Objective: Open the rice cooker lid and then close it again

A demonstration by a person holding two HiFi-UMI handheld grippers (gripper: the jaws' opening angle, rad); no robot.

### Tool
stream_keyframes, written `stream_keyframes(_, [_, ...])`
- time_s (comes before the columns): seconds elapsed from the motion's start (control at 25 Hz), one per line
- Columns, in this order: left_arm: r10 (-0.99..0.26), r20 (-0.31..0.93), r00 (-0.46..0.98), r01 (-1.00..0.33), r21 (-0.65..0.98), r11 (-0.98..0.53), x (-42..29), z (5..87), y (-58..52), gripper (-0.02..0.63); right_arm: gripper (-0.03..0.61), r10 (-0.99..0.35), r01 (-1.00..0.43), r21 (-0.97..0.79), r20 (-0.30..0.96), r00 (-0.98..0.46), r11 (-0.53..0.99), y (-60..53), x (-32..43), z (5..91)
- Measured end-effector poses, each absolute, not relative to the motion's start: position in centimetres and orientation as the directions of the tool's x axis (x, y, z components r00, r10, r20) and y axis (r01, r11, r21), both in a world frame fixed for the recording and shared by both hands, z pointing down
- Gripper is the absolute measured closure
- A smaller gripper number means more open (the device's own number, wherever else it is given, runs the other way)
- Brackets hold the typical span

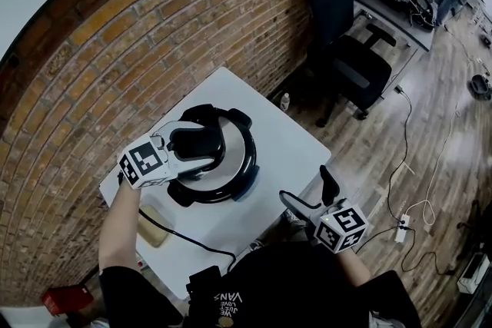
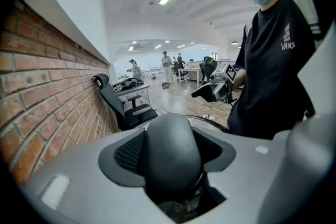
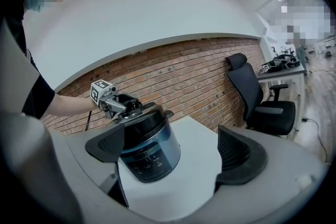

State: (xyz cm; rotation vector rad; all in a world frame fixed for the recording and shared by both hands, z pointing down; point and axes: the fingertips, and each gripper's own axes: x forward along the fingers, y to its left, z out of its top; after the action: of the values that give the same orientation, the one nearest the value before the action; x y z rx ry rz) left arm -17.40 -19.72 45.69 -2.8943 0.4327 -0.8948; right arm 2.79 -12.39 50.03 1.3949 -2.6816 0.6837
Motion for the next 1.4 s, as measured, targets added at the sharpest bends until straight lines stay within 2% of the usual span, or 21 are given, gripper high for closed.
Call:
stream_keyframes(0.68, [-0.385, 0.526, 0.758, -0.335, -0.191, -0.923, -17.5, 45.6, -20.0, 0.336, 0.025, -0.764, -0.783, -0.375, 0.238, -0.599, 0.497, -11.6, 3.5, 50.4])
stream_keyframes(0.88, [-0.452, 0.519, 0.725, -0.434, -0.165, -0.886, -18.1, 46.8, -20.3, 0.337, 0.025, -0.766, -0.784, -0.378, 0.24, -0.596, 0.492, -11.4, 4.1, 50.6])
stream_keyframes(1.4, [-0.578, 0.484, 0.657, -0.572, -0.179, -0.801, -18.2, 46.7, -21.3, 0.336, 0.025, -0.728, -0.752, -0.386, 0.24, -0.642, 0.535, -12.1, 2.1, 50.6])
